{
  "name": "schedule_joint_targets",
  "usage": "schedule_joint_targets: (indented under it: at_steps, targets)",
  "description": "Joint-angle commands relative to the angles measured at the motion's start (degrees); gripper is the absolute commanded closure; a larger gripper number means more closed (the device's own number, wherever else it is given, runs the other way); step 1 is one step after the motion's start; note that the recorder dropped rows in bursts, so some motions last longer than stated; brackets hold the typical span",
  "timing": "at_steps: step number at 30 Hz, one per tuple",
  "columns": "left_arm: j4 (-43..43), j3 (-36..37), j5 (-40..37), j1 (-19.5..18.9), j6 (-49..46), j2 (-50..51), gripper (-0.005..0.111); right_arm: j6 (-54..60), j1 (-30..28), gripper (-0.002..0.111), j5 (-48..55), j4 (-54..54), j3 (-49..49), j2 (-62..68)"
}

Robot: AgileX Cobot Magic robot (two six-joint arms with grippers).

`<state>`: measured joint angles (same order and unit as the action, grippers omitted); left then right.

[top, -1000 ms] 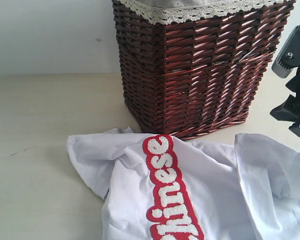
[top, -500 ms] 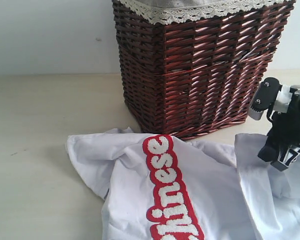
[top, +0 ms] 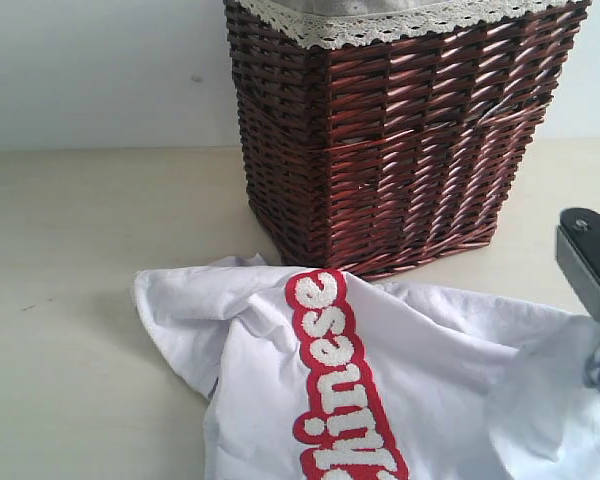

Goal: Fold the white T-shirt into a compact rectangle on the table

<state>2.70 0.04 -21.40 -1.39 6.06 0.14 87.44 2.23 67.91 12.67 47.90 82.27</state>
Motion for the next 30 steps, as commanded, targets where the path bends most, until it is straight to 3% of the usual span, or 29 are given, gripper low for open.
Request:
schedule_joint_targets:
  at_steps: [1, 7, 12, 15, 20, 22, 27, 30]
  targets:
    - [0.2, 0.0, 0.3, 0.3, 0.1, -0.1, 0.107, 1.2, -0.3, 0.108, 2.1, -12.7, -3.2, -1.8]
    - [0.2, 0.0, 0.3, 0.3, 0.1, -0.1, 0.107, -9.5, -0.3, 0.108, 2.1, -29.5, -12.1, -1.7]
    - [0.2, 0.0, 0.3, 0.3, 0.1, -0.1, 0.107, -10.7, -0.3, 0.107, 2.1, -31.2, -15.6, -1.7]
    - [0.2, 0.0, 0.3, 0.3, 0.1, -0.1, 0.107, -13.6, -0.3, 0.093, 2.1, -29.1, -15.6, -2.0]
    - [0.2, 0.0, 0.3, 0.3, 0.1, -0.1, 0.107, -13.6, -0.3, 0.053, 2.1, -27.6, -15.6, -4.2]
    - [0.2, 0.0, 0.3, 0.3, 0.1, -0.1, 0.107, -13.4, -0.3, 0.046, 2.1, -28.1, -15.6, -6.3]
    - [0.2, 0.0, 0.3, 0.3, 0.1, -0.1, 0.107, -5.7, -0.3, 0.044, 2.1, -30.0, -15.5, -17.8]
    - [0.2, 0.0, 0.3, 0.3, 0.1, -0.1, 0.107, -3.2, -0.3, 0.044, -12.4, -29.0, -15.5, -22.3]
